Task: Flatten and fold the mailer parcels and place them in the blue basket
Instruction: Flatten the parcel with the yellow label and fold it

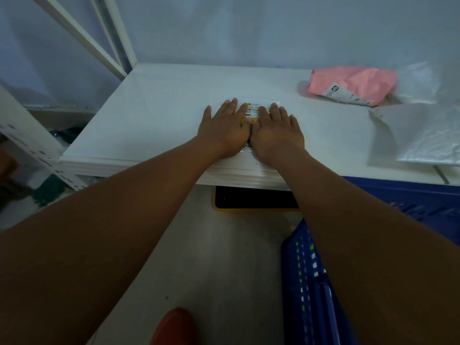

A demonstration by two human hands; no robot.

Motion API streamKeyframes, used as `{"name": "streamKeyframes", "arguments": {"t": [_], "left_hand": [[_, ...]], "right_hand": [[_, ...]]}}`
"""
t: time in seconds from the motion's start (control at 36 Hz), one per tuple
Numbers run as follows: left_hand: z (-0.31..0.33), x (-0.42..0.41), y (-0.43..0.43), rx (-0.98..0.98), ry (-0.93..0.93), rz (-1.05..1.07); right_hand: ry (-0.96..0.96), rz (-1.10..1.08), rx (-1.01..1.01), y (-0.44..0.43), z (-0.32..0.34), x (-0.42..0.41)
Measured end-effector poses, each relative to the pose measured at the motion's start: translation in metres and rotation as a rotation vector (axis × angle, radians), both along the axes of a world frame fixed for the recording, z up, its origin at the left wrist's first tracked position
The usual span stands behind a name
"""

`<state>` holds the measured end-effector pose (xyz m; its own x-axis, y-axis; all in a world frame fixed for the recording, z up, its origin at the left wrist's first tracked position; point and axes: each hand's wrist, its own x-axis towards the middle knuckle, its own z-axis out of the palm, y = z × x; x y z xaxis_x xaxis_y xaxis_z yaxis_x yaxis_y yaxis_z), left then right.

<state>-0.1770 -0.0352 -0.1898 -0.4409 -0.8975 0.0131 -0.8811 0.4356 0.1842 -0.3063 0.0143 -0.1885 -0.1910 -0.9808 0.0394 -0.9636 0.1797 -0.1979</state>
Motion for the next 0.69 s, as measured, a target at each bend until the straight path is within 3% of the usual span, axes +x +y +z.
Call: {"name": "streamKeyframes", "arguments": {"t": [0.25,0.33,0.44,0.58,0.69], "left_hand": [[-0.003,0.001,-0.004,-0.027,-0.025,0.04],[-0.003,0.003,-0.003,-0.061,0.039,-0.004],[0.0,0.002,-0.005,-0.044,-0.06,-0.051],[-0.001,0.001,-0.002,-0.031,-0.015,0.029],[-0.002,0.002,-0.002,-0.074,0.065,0.207]], "right_hand": [[0.014,-0.094,-0.076,0.004,0.0,0.0],[0.004,0.005,-0.099,0.004,-0.001,0.0],[-0.013,0.054,-0.06,0.003,0.001,-0.003],[0.024,-0.037,-0.375,0.011,0.0,-0.001],[0.016,0.107,-0.599,0.011,0.002,0.001]]}}
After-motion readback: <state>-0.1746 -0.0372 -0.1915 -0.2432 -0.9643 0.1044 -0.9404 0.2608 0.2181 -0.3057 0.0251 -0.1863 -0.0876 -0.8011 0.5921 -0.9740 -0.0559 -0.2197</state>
